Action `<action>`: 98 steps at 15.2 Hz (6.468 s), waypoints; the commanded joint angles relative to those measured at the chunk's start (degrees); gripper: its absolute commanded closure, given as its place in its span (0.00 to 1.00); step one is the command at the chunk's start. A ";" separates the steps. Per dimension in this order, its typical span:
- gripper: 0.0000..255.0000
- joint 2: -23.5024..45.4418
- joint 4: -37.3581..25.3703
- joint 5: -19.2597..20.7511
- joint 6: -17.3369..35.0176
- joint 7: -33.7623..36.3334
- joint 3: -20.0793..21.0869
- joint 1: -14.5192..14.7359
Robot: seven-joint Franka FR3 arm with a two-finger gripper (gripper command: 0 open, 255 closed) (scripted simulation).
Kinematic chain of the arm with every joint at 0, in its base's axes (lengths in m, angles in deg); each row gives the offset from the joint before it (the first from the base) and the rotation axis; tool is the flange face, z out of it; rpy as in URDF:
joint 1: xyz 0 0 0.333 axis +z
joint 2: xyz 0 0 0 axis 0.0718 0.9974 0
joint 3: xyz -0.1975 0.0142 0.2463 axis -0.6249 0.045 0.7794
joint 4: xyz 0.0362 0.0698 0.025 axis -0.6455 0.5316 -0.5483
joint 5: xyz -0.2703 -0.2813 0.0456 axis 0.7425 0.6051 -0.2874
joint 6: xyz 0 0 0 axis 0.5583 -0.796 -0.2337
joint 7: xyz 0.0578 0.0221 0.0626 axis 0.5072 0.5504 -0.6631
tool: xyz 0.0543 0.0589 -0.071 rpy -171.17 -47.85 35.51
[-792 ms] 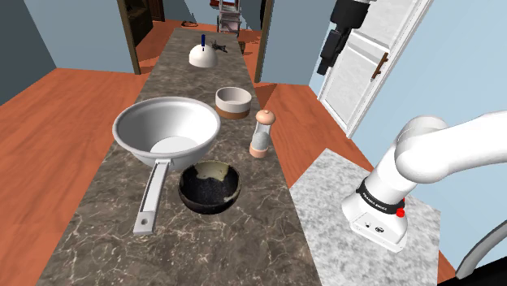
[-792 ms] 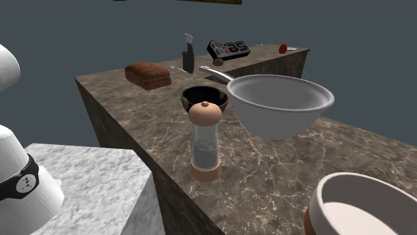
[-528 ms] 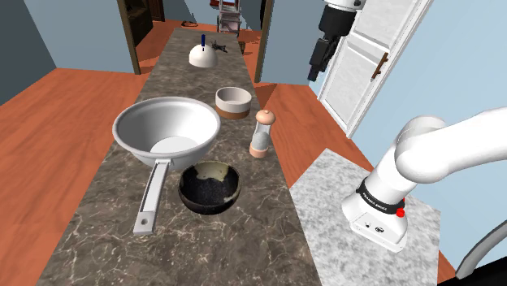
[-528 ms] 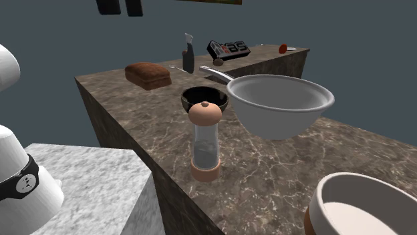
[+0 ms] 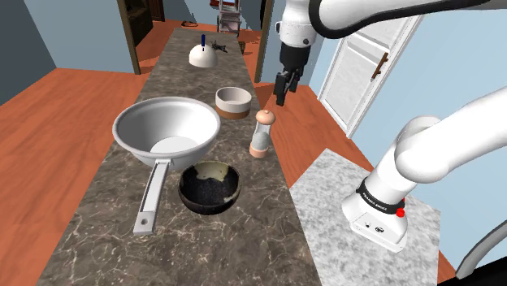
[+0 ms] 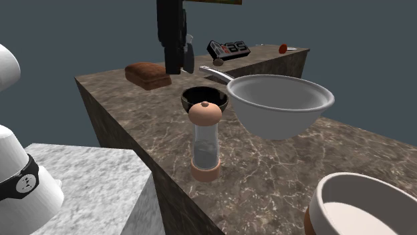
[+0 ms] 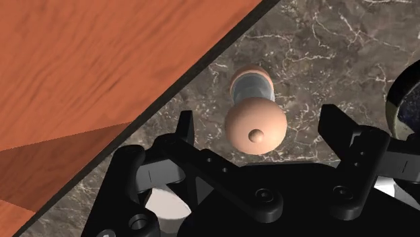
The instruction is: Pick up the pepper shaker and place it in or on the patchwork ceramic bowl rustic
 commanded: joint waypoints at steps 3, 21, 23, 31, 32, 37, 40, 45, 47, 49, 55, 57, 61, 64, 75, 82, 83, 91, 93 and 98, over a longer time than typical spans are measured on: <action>0.00 8.40 -1.31 3.42 4.71 4.48 3.73 -0.86; 1.00 12.83 2.52 5.61 12.07 6.60 4.73 -1.57; 1.00 12.83 2.52 5.61 12.07 6.60 4.73 -1.57; 1.00 12.43 2.08 5.46 11.26 6.37 4.64 -1.53; 1.00 12.06 1.62 5.33 10.45 6.16 4.56 -1.50; 1.00 10.38 -0.88 4.79 6.41 5.19 4.17 -1.37; 1.00 9.55 -2.51 4.55 4.02 4.67 3.94 -1.33; 1.00 8.47 -5.46 4.29 0.08 3.90 3.61 -1.31; 1.00 8.14 -6.72 4.22 -1.48 3.62 3.49 -1.31; 1.00 7.86 -8.03 4.17 -3.03 3.35 3.37 -1.33; 1.00 7.36 -12.20 4.12 -7.64 2.63 3.08 -1.42; 1.00 7.29 -13.68 4.13 -9.16 2.41 2.99 -1.46; 1.00 7.33 -16.77 4.19 -12.19 2.00 2.86 -1.57; 1.00 7.87 -19.00 3.87 -14.03 3.19 3.80 -1.16; 1.00 17.99 -35.28 2.75 -22.31 19.31 15.27 3.26; 1.00 30.33 -51.03 6.92 -28.90 31.82 23.00 7.87; 1.00 32.60 -53.80 8.01 -30.09 33.75 24.04 8.96; 1.00 35.01 -52.40 9.01 -27.14 36.90 25.14 10.64; 1.00 34.47 -50.29 8.68 -25.42 36.81 25.03 10.39; 1.00 33.50 -45.41 8.10 -21.27 36.73 24.81 9.95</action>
